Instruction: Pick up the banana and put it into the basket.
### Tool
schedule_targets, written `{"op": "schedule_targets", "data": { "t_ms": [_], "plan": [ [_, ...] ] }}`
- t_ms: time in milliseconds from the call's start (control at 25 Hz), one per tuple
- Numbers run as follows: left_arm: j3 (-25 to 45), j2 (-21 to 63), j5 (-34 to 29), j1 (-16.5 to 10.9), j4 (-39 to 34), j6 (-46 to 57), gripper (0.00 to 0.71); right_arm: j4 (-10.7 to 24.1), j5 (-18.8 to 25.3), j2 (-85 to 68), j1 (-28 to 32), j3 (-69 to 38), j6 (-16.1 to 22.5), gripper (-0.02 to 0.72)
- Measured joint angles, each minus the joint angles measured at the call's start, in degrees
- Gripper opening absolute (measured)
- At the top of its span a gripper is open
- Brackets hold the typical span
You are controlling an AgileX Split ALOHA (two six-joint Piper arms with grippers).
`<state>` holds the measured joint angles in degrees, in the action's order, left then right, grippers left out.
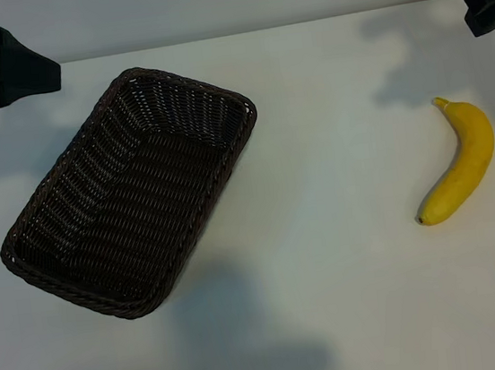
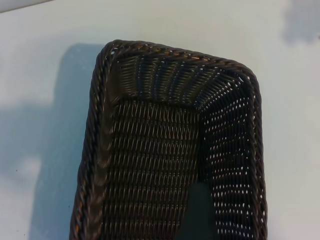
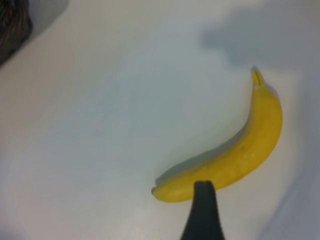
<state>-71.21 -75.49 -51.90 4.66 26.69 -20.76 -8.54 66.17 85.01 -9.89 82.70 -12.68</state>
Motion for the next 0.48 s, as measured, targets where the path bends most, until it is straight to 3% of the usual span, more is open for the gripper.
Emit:
{"op": "schedule_targets", "data": {
  "t_ms": [480],
  "plan": [
    [0.0, 0.0, 0.0, 0.0, 0.0, 0.0, 0.61, 0.6, 0.0, 0.0, 0.0, 0.0, 0.0, 0.57]
  ]
}}
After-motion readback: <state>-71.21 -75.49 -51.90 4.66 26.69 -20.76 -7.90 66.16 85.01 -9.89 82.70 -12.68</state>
